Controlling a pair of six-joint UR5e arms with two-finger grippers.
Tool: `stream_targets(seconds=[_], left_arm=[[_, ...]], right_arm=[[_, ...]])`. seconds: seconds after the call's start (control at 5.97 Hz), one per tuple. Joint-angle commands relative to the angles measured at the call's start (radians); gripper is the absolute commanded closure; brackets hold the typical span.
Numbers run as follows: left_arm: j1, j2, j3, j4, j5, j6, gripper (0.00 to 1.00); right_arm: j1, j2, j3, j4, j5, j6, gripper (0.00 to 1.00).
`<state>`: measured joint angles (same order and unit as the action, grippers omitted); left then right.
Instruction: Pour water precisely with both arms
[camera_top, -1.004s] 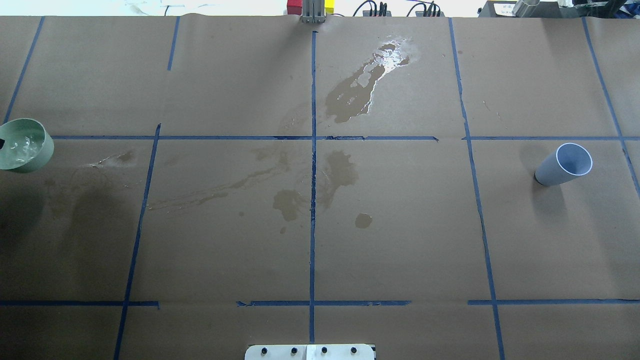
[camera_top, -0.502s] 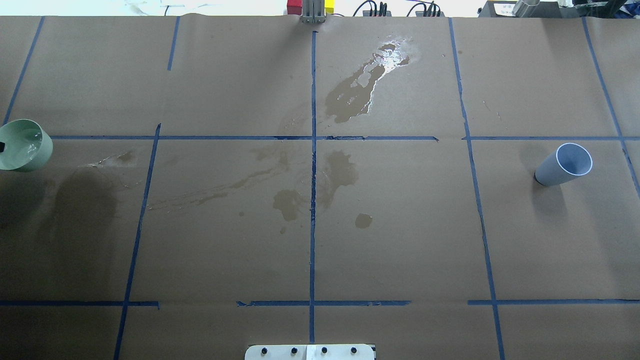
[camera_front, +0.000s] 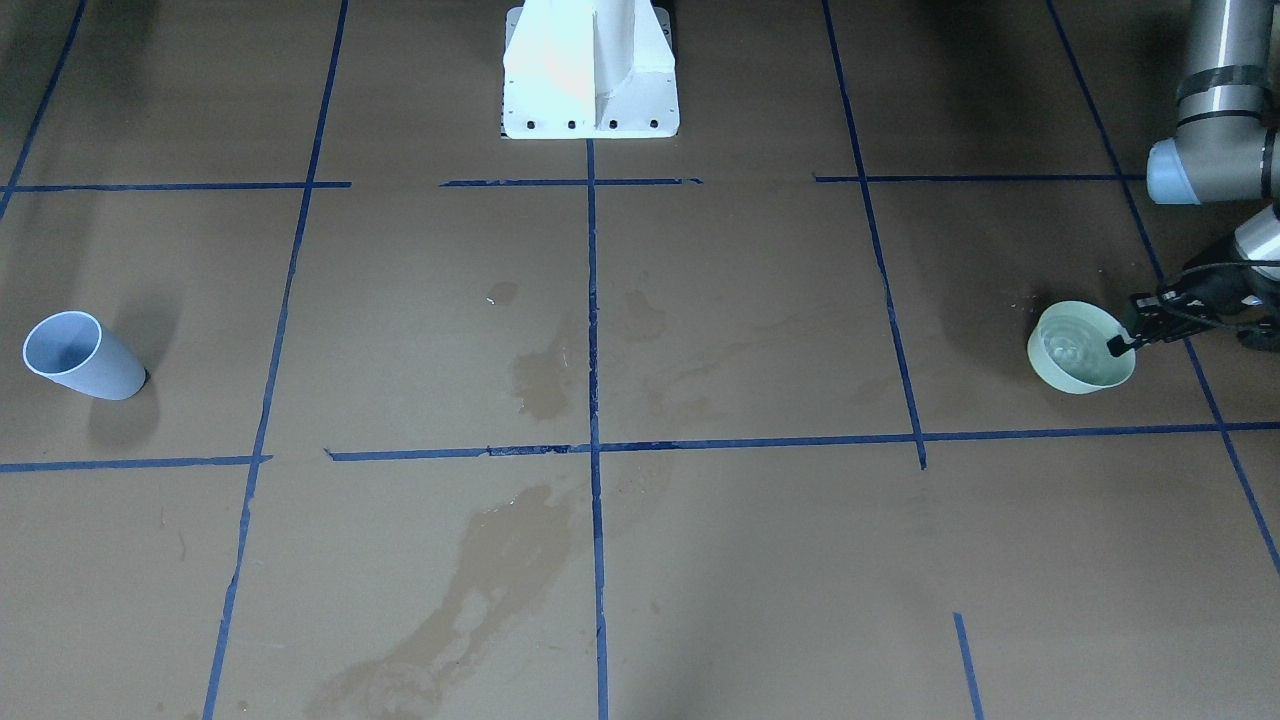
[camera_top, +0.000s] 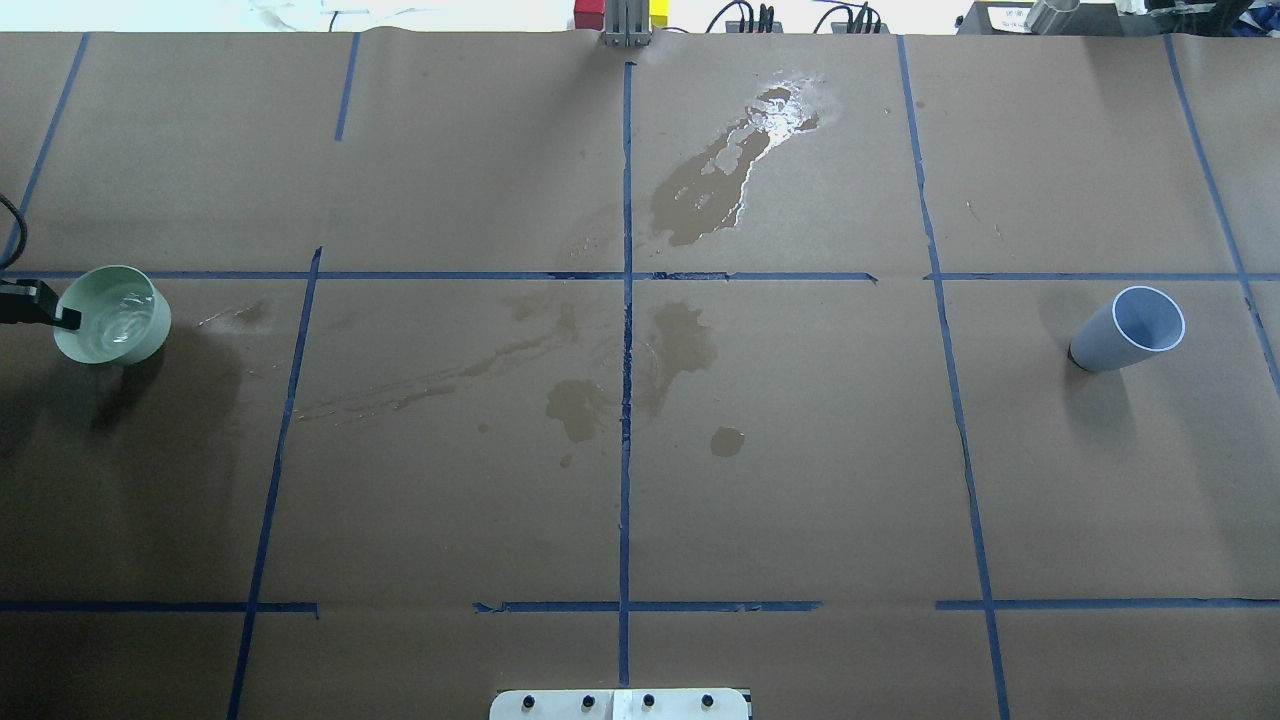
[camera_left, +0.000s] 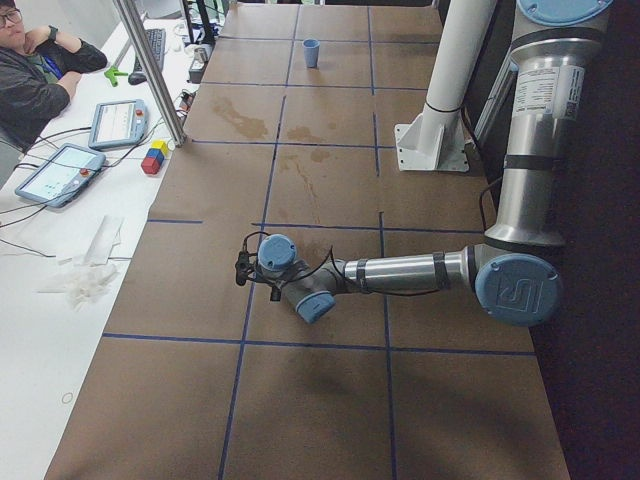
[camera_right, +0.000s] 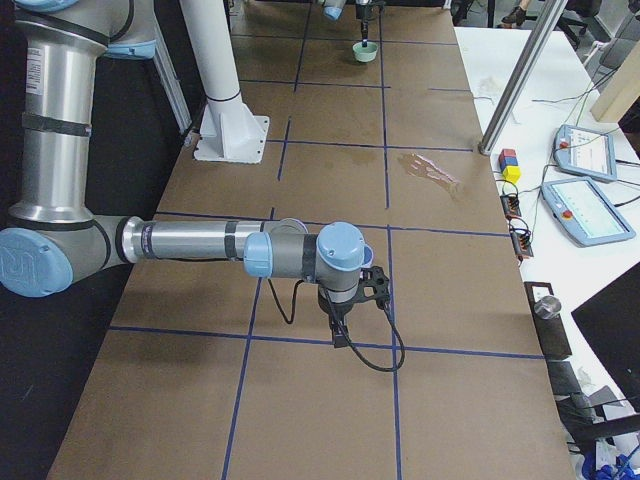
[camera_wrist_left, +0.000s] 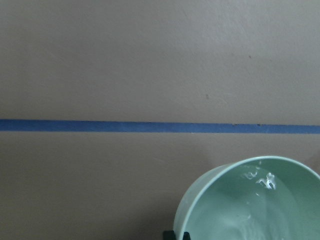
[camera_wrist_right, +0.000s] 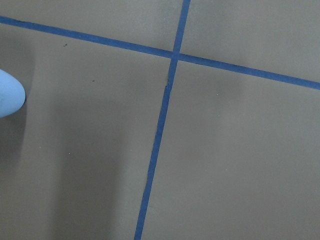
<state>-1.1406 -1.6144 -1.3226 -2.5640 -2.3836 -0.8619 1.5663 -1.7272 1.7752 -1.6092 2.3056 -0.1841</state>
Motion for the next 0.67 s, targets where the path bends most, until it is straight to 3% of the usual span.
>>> stream_targets(seconds=[0.0, 0.17, 0.5], left_arm=[[0.018, -0.001, 0.000, -0.008, 0.008, -0.014, 0.94], [0.019, 0.001, 0.002, -0.007, 0.008, -0.011, 0.77], [0.022, 0.001, 0.000, -0.005, 0.011, -0.008, 0.25]], right_arm=[[0.000, 0.000, 0.000, 0.000, 0.000, 0.000, 0.00], [0.000, -0.002, 0.000, 0.000, 0.000, 0.000, 0.00], [0.000, -0.002, 0.000, 0.000, 0.000, 0.000, 0.00]])
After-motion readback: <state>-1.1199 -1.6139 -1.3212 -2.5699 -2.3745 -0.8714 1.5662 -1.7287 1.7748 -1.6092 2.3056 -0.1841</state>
